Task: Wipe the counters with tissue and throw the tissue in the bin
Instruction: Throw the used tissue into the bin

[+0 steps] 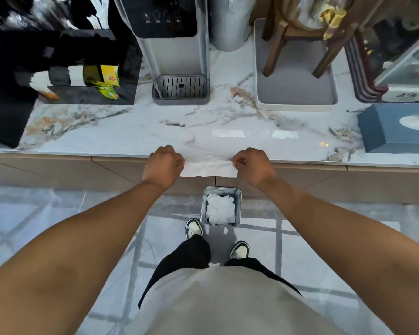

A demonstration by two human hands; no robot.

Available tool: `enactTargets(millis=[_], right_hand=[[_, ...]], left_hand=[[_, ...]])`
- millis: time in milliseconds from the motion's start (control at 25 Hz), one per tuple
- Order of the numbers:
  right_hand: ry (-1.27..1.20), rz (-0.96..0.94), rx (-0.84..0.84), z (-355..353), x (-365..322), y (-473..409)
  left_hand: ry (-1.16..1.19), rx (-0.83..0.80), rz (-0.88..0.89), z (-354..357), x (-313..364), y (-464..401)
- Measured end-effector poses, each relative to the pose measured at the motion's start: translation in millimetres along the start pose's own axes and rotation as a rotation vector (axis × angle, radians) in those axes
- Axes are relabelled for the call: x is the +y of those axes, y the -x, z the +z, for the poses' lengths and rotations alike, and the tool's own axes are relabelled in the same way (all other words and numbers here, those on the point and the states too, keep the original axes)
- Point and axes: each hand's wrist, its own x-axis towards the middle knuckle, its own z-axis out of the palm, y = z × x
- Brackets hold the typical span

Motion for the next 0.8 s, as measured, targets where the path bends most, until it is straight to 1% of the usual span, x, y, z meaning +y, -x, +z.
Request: enactTargets(millis=[120, 200, 320, 520, 640, 800], right_hand=[[0.015, -0.028, -0.076, 9.6, 16.7, 23.8], [0.025, 0.001, -0.121, 18.7, 32.1, 39.6], [0.031, 0.022, -0.130, 32.8, 54.7, 53.2], [0.081, 0.082, -0.155, 78.7, 95.5, 49.9], [0.091, 0.112, -0.148, 110.6, 124.9, 35.1], [0.128, 0.134, -0.204, 173.4, 179.5, 7.6]], left_hand=[[0.065, -0.042, -0.081, 22.3, 9.3, 36.3], [0.082, -0.103, -0.096, 41.3, 14.3, 54.2], [0.105, -0.161, -0.106, 65.5, 21.2, 66.3], [0.089, -0.257, -0.121, 117.2, 21.6, 51.8], [0.088, -0.269, -0.117, 158.2, 12.5, 31.7], [0.048, -0.291, -0.095, 238.8, -13.0, 7.6]])
